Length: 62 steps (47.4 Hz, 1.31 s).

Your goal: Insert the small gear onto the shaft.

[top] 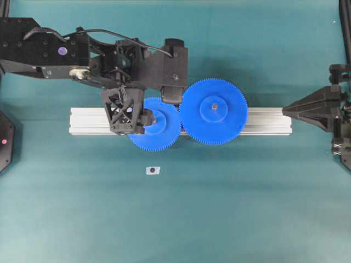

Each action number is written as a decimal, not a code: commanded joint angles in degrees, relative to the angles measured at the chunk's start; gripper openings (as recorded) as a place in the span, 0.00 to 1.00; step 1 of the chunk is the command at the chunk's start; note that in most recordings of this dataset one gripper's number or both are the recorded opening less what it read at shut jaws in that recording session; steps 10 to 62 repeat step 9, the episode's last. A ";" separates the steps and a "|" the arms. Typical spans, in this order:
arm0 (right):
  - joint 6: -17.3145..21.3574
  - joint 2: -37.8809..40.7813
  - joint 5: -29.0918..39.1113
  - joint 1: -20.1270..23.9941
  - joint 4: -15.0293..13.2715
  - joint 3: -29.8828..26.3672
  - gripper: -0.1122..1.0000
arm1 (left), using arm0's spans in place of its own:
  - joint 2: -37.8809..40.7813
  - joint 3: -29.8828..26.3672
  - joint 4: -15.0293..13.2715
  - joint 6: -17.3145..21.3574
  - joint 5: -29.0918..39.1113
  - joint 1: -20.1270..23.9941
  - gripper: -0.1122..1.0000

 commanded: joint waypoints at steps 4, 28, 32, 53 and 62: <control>0.53 0.26 -0.53 -0.18 0.00 -0.62 0.14 | -0.88 -0.97 0.09 0.00 -0.35 -0.18 0.93; 0.53 0.35 -0.53 -0.18 -0.09 -0.62 0.14 | -0.88 -0.97 0.09 -0.09 -0.35 -0.18 0.93; 0.53 0.35 -0.53 -0.18 -0.09 -0.62 0.14 | -0.88 -0.97 0.09 -0.09 -0.35 -0.18 0.93; 0.53 0.35 -0.53 -0.18 -0.09 -0.62 0.14 | -0.88 -0.97 0.09 -0.09 -0.35 -0.18 0.93; 0.53 0.35 -0.53 -0.18 -0.09 -0.62 0.14 | -0.88 -0.97 0.09 -0.09 -0.35 -0.18 0.93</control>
